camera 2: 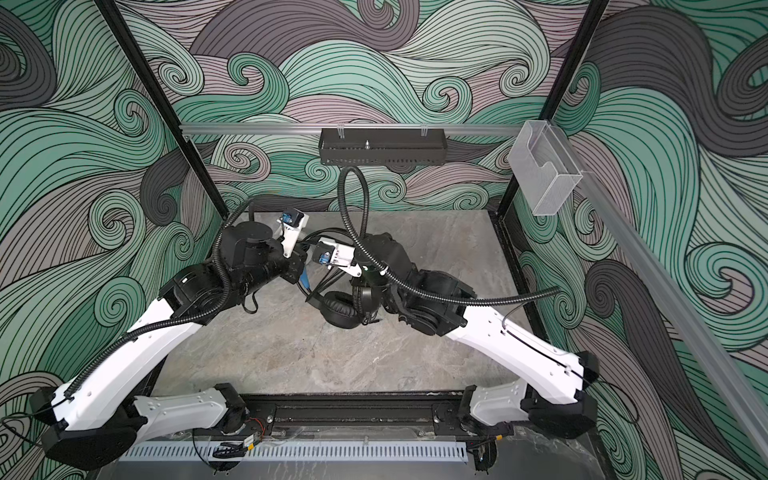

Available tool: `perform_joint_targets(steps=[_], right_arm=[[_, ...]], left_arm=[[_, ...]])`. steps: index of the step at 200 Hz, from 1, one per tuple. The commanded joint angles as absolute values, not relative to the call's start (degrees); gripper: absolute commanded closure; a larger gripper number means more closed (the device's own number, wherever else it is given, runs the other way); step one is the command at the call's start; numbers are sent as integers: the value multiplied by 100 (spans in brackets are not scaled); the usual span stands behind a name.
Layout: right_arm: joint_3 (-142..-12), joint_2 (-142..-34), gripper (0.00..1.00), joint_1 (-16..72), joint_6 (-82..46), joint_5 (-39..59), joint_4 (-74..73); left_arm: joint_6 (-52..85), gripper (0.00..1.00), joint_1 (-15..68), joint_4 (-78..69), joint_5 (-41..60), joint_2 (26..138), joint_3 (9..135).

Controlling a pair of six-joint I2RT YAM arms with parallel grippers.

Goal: Wrap the headphones

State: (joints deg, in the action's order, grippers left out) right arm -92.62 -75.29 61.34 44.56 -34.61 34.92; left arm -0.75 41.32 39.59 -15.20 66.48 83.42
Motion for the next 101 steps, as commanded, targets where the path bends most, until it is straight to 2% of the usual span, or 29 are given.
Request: perform_joint_targets(steps=[1, 101], right_arm=[[-9256, -7215, 92, 5850, 3974, -3460, 3352], [-8240, -6635, 89, 4864, 2609, -2321, 3223]], left_arm=[[-155, 100, 4100, 3823, -1367, 6487, 8463], [93, 100, 4104, 3828, -1033, 6357, 8751]])
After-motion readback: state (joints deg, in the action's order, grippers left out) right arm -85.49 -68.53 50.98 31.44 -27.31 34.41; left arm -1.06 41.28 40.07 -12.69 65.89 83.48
